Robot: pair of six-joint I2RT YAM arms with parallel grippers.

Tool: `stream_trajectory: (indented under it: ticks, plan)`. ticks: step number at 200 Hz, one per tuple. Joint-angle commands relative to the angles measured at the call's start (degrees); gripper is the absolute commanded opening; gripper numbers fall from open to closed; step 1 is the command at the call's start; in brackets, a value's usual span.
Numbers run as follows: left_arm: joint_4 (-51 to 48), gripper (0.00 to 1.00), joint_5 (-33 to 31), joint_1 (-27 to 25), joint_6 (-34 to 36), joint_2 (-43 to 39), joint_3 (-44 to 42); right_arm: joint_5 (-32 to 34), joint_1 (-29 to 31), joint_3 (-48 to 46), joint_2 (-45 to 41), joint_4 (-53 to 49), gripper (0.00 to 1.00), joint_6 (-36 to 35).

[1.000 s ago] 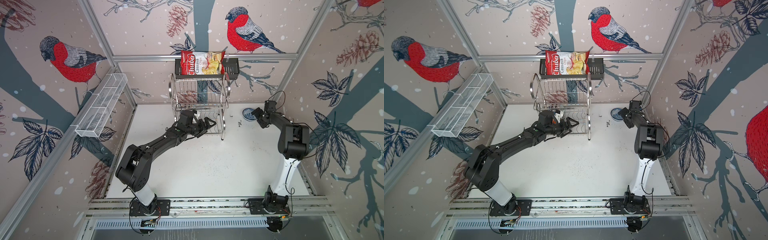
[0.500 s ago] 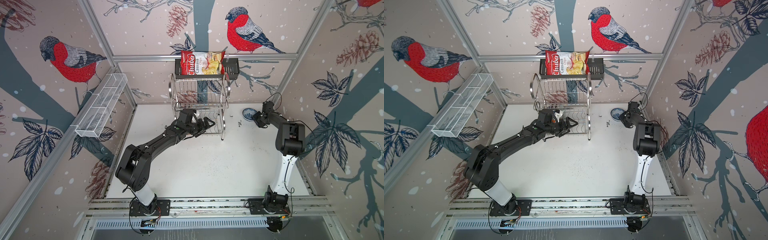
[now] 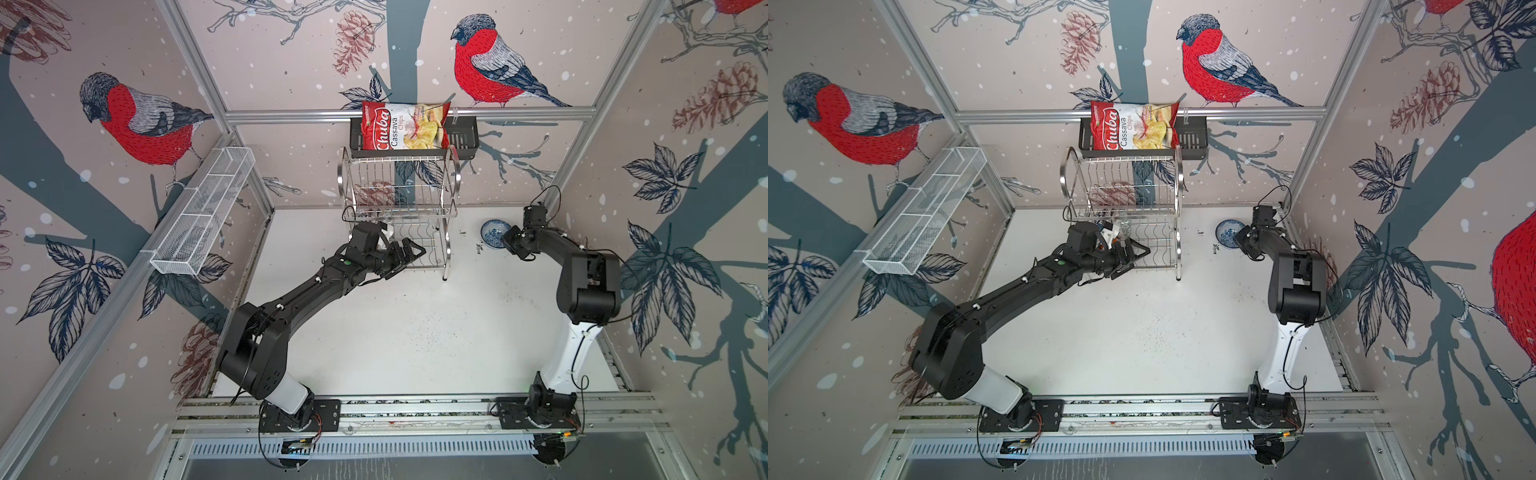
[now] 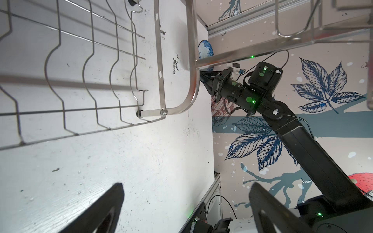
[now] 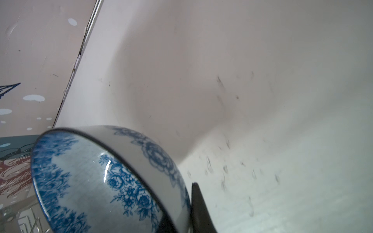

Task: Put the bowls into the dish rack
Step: 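Lower the right gripper onto the blue-and-white floral bowl rim and grasp it, then drag the floral bowl across the table toward the rack with the right gripper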

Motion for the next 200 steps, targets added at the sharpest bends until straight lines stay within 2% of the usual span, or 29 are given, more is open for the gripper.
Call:
stream_trajectory:
  ticks: [1, 55, 81, 111, 160, 200]
  plan:
    - [0.44, 0.97, -1.13, 0.19, 0.25, -1.81, -2.01, -0.90, 0.99, -5.42, -5.73, 2.84, 0.04, -0.87]
    - [1.89, 0.97, -1.39, 0.29, -1.21, -5.49, -7.80, -1.32, 5.12, -24.95, -22.37, 4.93, 0.03, -1.09]
    - [3.65, 0.97, -0.88, 0.38, -2.01, -6.90, -11.04, 0.14, 10.60, -29.85, -27.96, 2.92, 0.03, -2.09]
    - [5.09, 0.97, -1.15, 0.73, -2.72, -8.48, -14.18, 0.09, 19.32, -35.41, -33.43, 3.35, 0.03, -0.01]
    - [3.57, 0.97, -3.10, 2.22, -2.96, -11.21, -16.86, 0.56, 34.06, -39.07, -33.39, 7.98, 0.02, 2.83]
    - [2.07, 0.97, -2.74, 4.77, -5.25, -14.89, -20.43, 2.71, 40.51, -35.82, -26.89, 8.23, 0.02, 1.47]
